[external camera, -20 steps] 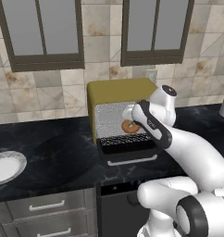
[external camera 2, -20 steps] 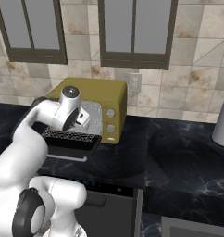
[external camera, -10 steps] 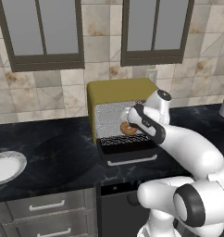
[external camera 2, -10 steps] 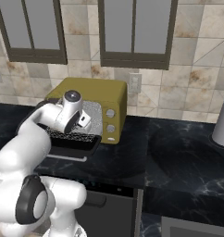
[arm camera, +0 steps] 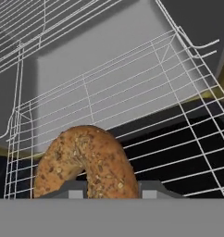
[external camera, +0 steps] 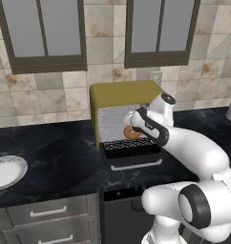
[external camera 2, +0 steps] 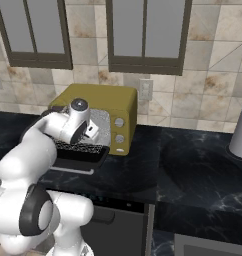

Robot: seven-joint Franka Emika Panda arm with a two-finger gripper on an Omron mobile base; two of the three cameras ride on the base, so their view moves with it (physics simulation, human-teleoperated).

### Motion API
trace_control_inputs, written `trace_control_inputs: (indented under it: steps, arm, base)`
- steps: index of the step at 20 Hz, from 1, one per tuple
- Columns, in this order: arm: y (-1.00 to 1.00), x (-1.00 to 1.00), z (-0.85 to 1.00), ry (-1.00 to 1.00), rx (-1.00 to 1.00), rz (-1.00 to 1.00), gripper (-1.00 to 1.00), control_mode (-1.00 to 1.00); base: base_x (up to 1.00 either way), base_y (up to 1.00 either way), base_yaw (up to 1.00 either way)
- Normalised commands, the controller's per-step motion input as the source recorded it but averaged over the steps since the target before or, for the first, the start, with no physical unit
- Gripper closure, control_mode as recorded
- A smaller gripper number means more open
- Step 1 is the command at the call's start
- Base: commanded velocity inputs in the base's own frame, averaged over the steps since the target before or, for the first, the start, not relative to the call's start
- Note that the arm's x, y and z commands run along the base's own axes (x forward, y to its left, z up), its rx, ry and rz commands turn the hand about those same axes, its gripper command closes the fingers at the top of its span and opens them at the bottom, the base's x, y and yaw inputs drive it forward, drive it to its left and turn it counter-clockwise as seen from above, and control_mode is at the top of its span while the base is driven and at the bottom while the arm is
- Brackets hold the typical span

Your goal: Pick up the bagel from the plate, place it on the toaster oven rack, close the door, and set the timer.

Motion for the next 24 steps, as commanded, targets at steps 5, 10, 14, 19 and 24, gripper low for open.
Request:
trace_control_inputs:
  steps: [5,10,14,19,24]
  arm:
    - [-0.03,0.15,-0.26,0.0,0.0,0.0,1.0,-1.0]
    - [-0.07,0.13,-0.27,0.0,0.0,0.0,1.0,-1.0]
    - [-0.03,0.15,-0.21,0.0,0.0,0.0,1.0,-1.0]
    - [-0.02,0.1,-0.19,0.0,0.0,0.0,1.0,-1.0]
    - [-0.08,0.0,-0.07,0.0,0.0,0.0,-1.0,-1.0]
  base:
    - [0.0,0.0,0.0]
    - [0.0,0.0,0.0]
    - [0.0,0.0,0.0]
    - [0.0,0.0,0.0]
    - [0.0,0.0,0.0]
